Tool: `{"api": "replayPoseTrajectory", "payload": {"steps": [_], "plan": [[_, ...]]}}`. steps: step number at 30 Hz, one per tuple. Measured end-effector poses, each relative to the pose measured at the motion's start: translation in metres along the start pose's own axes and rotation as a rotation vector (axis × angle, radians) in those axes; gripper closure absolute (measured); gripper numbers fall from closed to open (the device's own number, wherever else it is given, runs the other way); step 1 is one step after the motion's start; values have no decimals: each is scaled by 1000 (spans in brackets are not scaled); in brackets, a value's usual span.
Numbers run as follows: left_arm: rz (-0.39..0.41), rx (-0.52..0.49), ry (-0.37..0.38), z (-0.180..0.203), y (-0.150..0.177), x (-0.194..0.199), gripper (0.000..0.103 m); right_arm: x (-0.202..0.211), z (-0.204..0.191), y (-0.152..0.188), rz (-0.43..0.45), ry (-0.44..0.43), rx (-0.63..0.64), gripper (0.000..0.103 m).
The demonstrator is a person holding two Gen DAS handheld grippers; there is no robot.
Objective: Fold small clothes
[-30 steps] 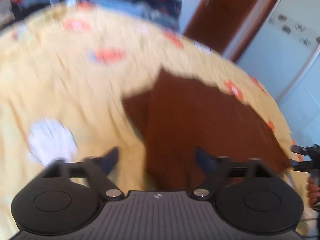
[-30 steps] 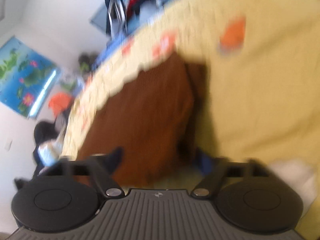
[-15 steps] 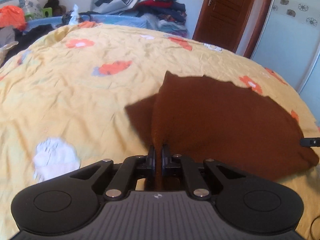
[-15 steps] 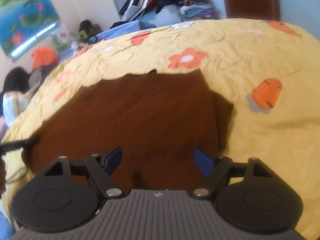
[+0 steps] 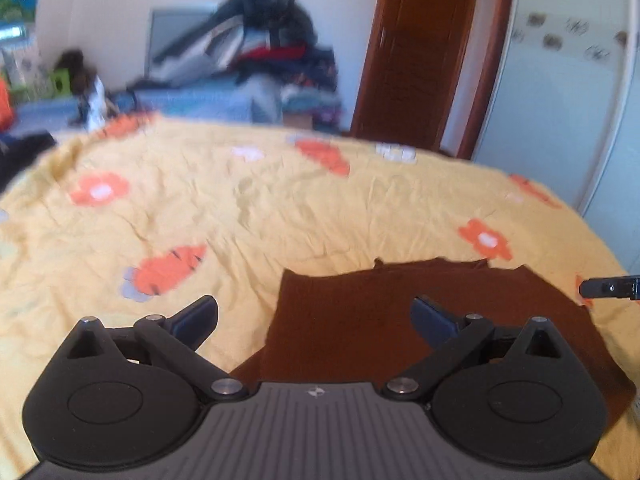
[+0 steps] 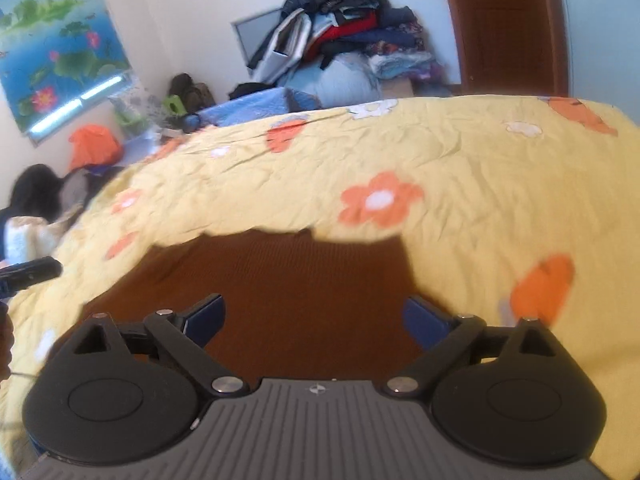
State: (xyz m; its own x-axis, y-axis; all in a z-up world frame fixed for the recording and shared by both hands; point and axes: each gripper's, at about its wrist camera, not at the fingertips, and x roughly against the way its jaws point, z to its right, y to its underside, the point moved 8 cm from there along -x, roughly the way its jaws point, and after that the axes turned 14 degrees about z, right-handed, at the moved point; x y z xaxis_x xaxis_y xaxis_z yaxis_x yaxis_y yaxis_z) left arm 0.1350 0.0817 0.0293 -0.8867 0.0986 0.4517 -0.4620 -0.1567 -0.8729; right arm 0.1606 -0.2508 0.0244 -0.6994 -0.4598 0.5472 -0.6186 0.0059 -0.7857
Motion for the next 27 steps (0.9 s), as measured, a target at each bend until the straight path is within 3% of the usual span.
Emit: {"api": "replayPoseTrajectory", "payload": {"steps": [3,4,5,6,7,8,10,12,14,15,16,18,21,23,25,27], "plan": [[-152,17,-55,-5,20,-60,5,-43,24,-7,-49,84,13,10],[-182,16,-58,-5,25,-73,16,-57,32,-7,-67,108,12,12],[-208,6,-65,-4,34,-84,45,-68,39,-5,-86,122,3,14],[-178,-32,-83,-2,34,-87,53,-78,44,-2,-106,123,-9,17],[-157,-65,-70,3,32,-87,85,-86,47,3,-121,116,-18,31],[-141,-76,-76,6,30,-85,96,-91,48,8,-126,97,-22,48],[-55,-84,-139,5,21,-71,97,-91,42,8,-101,60,-1,87],[19,-100,-170,1,13,-56,97,-80,35,-3,-19,17,-28,88],[-10,-128,-199,-5,23,-63,96,-70,26,-14,59,-13,-8,89],[-55,-144,-212,-8,34,-71,96,-74,28,-13,59,-3,14,89],[-46,-158,-220,-8,37,-73,92,-83,34,-6,33,27,37,89],[-46,-179,-226,-2,30,-65,89,-96,47,8,-23,69,-16,85],[6,-218,-251,10,11,-37,62,-75,45,1,19,40,-114,55],[92,-249,-209,28,-2,-20,9,-49,34,-11,98,55,-78,31],[115,-261,-114,53,0,-16,5,-33,12,-15,134,7,-41,27],[51,-292,-64,72,17,-28,5,-37,-14,0,69,-41,41,26]]}}
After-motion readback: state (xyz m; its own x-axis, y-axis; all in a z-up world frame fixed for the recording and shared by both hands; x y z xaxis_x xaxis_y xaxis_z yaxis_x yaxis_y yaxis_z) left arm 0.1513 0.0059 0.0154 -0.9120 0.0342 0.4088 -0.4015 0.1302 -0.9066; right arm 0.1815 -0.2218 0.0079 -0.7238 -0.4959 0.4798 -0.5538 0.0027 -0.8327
